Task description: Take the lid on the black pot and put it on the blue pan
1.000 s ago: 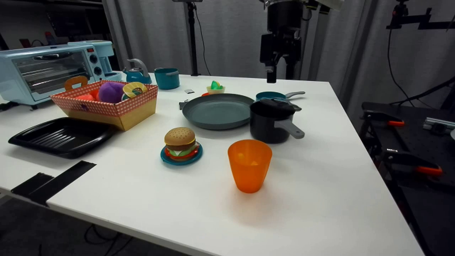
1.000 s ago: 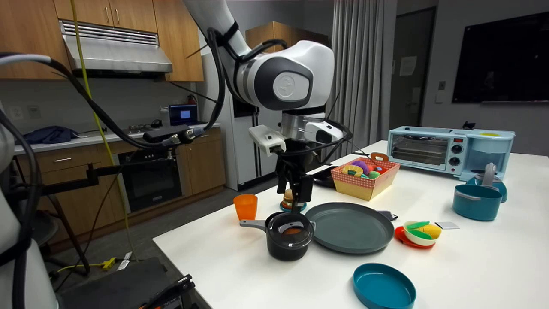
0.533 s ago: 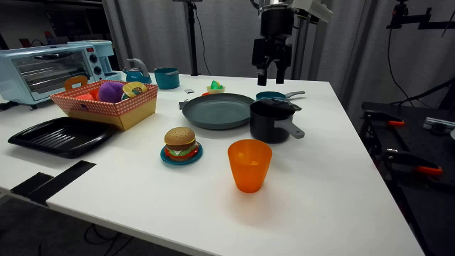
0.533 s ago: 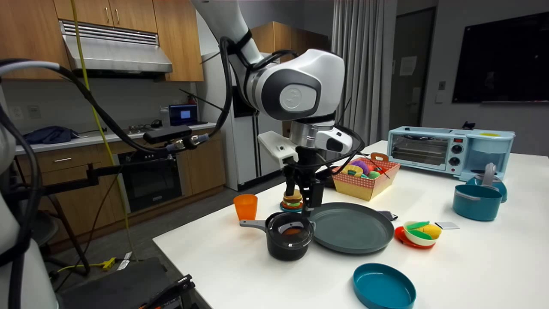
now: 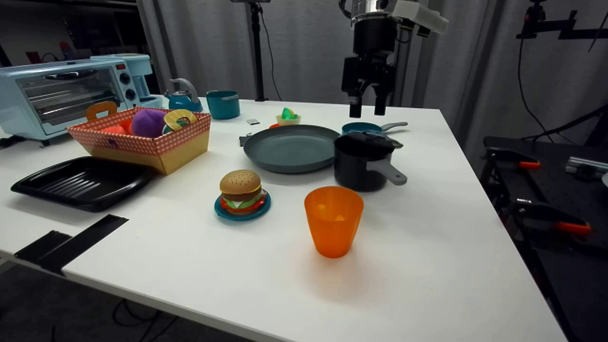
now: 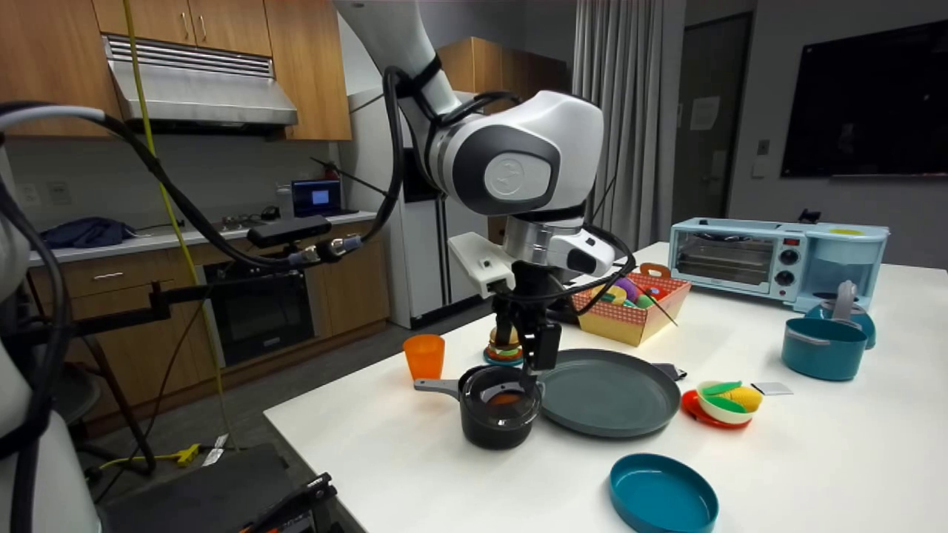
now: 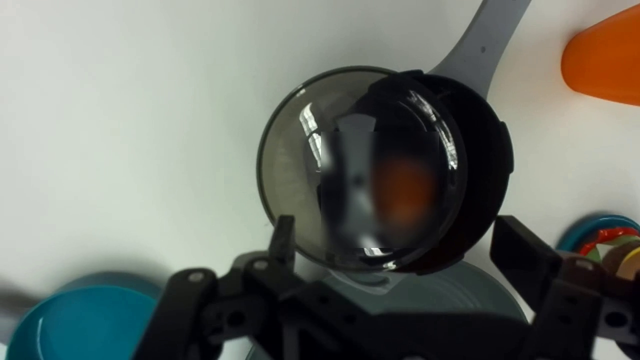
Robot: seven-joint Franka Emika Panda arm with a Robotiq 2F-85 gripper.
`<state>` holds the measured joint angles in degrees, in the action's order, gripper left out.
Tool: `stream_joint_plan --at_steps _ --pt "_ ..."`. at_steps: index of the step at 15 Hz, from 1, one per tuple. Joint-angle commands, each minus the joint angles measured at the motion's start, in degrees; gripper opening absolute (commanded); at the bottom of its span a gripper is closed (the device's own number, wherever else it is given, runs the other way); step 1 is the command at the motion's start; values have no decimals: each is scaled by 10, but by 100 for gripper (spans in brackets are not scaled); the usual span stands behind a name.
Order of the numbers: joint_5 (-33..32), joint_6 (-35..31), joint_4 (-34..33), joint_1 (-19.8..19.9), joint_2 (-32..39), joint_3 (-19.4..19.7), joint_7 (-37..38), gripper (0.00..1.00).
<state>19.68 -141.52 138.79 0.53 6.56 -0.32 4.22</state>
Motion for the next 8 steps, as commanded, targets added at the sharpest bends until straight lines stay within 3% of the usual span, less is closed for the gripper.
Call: stream_joint_plan --at_steps 1,6,8 --pt "18 1 6 1 7 -7 -10 100" --pt "22 5 10 2 17 -14 -15 100" --pt "20 5 9 2 20 -14 -13 74"
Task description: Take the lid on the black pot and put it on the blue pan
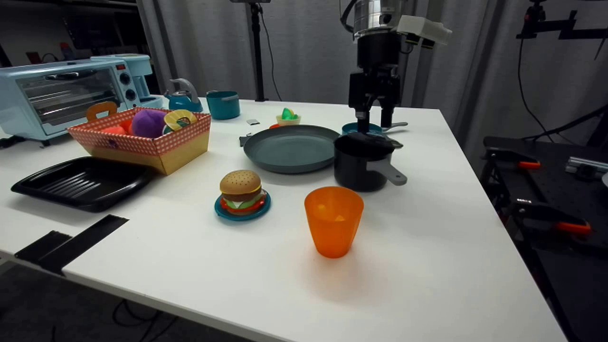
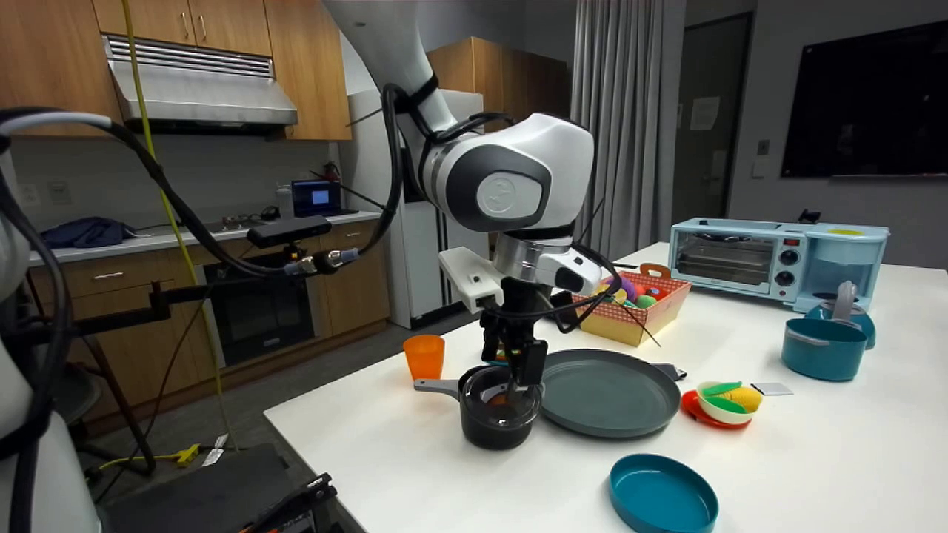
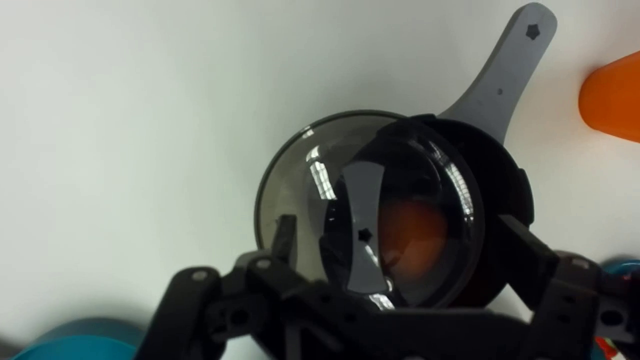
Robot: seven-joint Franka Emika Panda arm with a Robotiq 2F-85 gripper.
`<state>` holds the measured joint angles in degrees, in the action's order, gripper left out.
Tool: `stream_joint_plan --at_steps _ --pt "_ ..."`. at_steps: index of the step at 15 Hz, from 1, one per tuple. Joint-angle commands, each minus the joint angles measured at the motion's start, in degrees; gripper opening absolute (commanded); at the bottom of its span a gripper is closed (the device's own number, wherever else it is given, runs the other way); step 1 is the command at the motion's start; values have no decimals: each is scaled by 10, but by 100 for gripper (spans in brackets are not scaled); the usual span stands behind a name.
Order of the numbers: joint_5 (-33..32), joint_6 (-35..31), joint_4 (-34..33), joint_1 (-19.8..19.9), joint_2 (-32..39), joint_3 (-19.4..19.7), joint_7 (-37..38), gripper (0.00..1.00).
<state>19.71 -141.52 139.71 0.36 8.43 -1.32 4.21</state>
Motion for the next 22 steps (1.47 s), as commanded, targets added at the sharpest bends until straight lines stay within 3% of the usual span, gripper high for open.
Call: stream_joint_plan --at_steps 1,10,18,22 --pt "20 5 0 4 3 -4 -12 65" --pt "7 13 -4 5 -4 1 -5 1" --pt "-38 34 -15 13 -20 36 66 4" --pt "-74 50 -51 19 -9 58 116 4"
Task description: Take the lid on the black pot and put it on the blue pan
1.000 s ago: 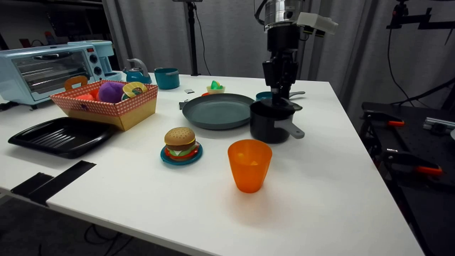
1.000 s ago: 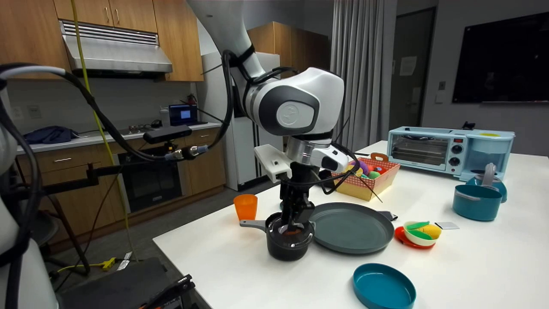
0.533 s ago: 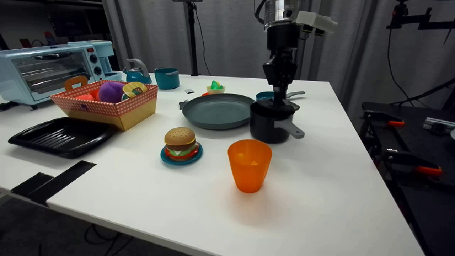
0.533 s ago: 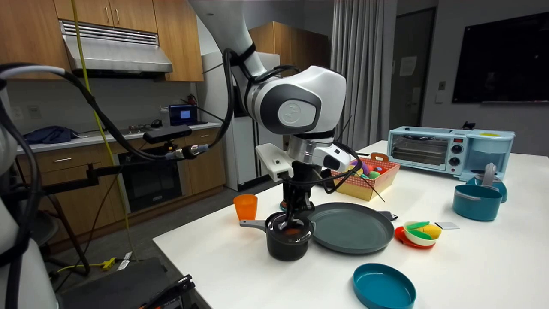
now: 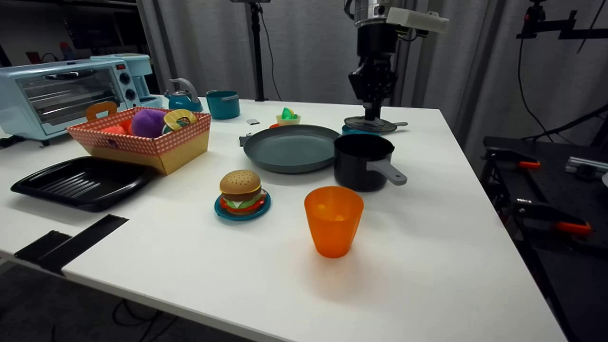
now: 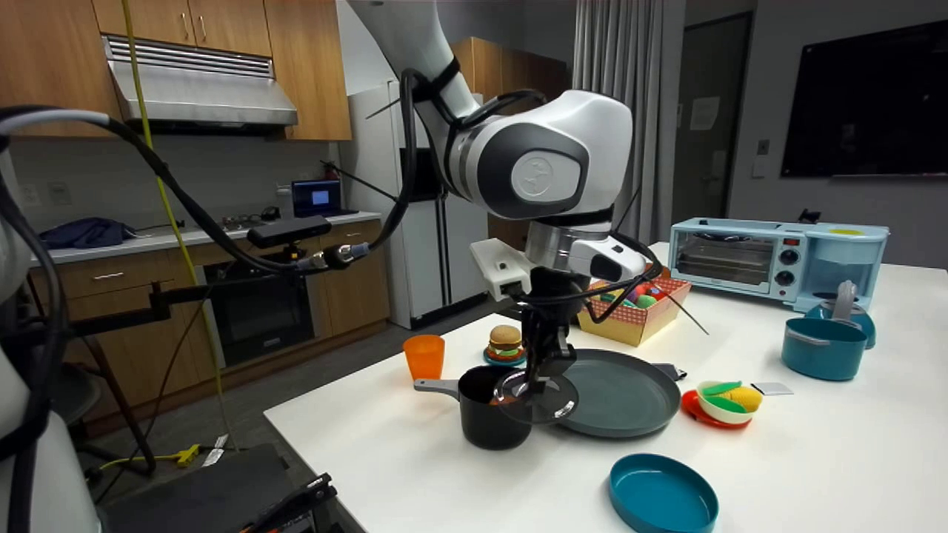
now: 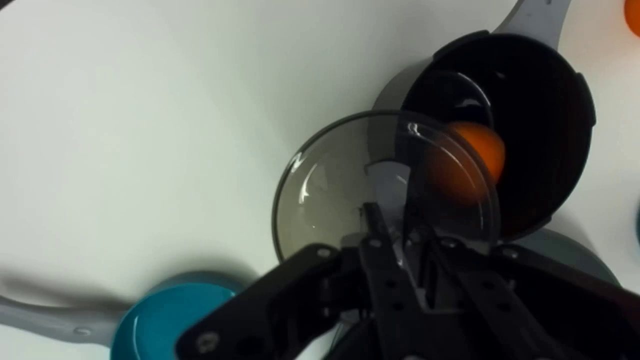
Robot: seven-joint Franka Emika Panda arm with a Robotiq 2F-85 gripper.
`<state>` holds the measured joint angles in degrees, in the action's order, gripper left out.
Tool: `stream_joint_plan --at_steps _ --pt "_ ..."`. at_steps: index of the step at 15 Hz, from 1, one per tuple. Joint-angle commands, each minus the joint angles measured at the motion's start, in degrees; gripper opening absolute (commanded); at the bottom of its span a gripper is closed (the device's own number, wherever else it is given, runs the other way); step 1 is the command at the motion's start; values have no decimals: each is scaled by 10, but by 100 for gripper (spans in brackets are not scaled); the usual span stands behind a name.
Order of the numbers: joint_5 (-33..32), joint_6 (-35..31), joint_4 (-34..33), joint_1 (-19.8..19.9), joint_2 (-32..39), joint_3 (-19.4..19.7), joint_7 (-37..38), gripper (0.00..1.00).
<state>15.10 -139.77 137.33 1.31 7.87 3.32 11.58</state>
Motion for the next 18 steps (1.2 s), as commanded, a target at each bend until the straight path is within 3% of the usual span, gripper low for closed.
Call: stream_joint_plan --at_steps 1,11,18 --pt "-31 40 -41 11 4 16 51 4" --pt "-46 86 -168 28 98 54 134 4" --pt "-52 75 -179 23 137 76 194 4"
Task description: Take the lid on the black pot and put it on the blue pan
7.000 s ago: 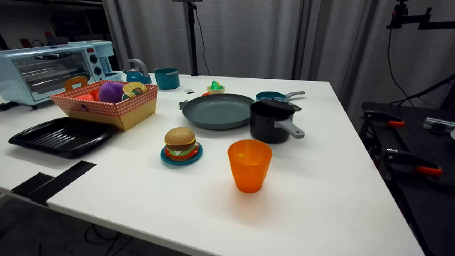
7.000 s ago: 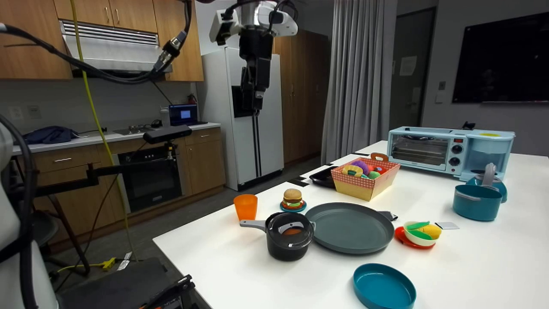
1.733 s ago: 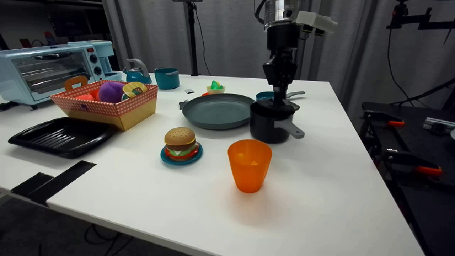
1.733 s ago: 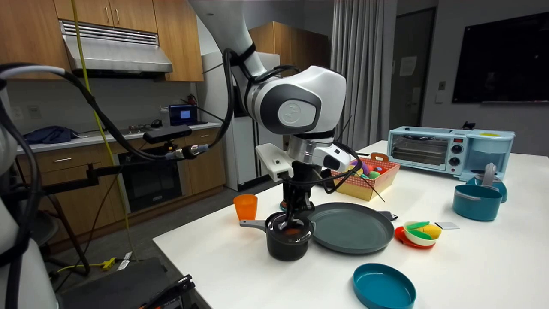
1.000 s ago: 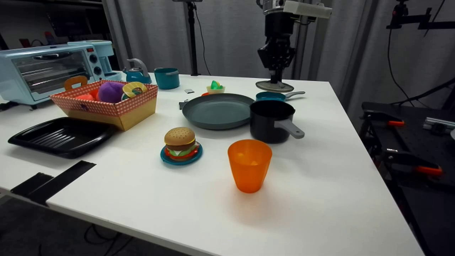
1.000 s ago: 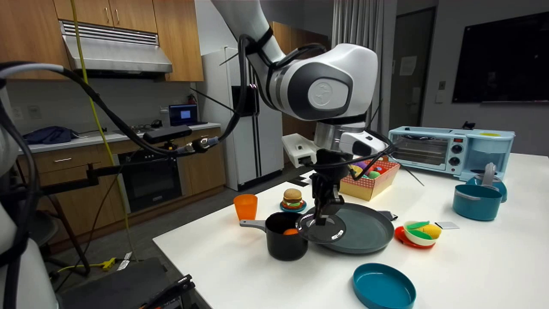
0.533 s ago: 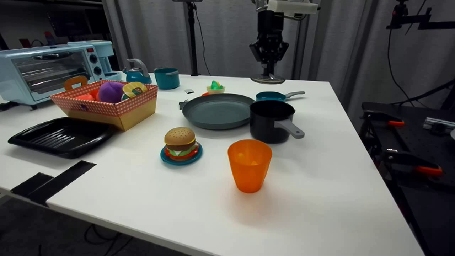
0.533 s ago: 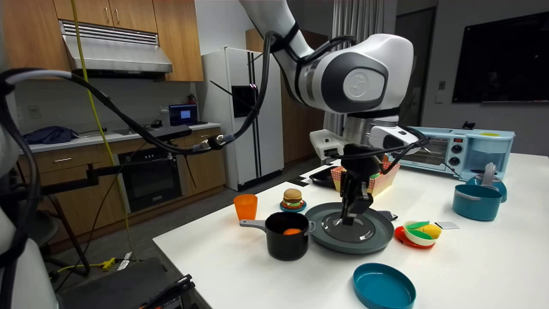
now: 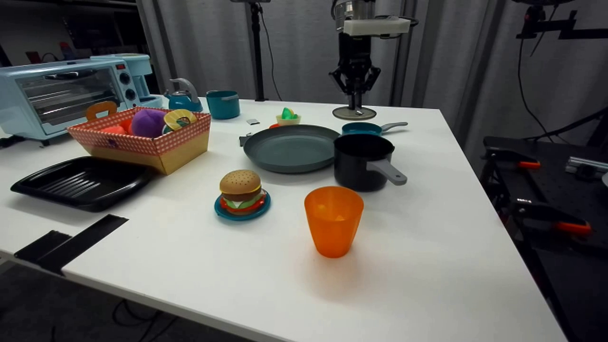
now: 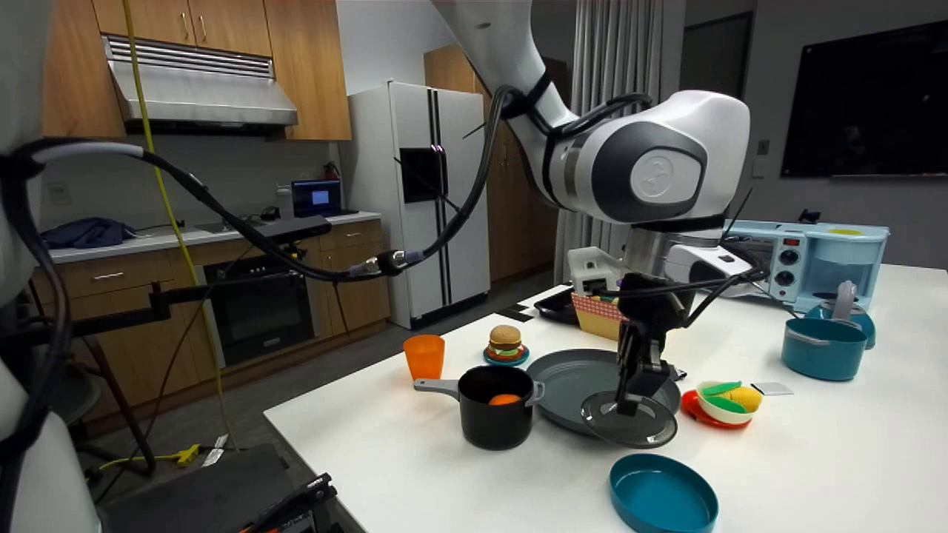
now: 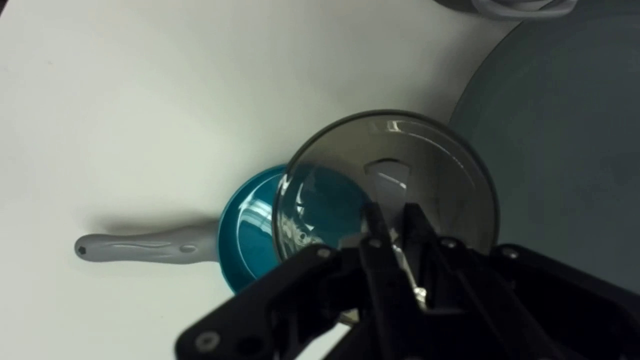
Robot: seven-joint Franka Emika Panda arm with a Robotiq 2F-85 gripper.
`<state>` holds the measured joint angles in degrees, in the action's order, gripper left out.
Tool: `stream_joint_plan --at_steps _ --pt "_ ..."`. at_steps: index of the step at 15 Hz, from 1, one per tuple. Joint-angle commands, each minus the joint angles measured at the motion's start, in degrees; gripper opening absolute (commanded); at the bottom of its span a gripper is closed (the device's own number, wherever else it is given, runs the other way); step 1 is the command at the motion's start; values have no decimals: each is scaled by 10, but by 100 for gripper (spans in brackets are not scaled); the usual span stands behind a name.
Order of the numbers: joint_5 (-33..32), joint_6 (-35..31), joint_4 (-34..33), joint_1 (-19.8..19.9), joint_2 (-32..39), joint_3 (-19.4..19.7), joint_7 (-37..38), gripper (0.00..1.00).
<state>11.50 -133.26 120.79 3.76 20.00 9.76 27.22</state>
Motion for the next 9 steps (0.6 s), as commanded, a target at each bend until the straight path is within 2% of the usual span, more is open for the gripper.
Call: stream_joint_plan --at_steps 1,9 --pt "-16 8 -12 -1 19 15 45 4" --pt "-32 5 -17 -4 39 34 93 4"
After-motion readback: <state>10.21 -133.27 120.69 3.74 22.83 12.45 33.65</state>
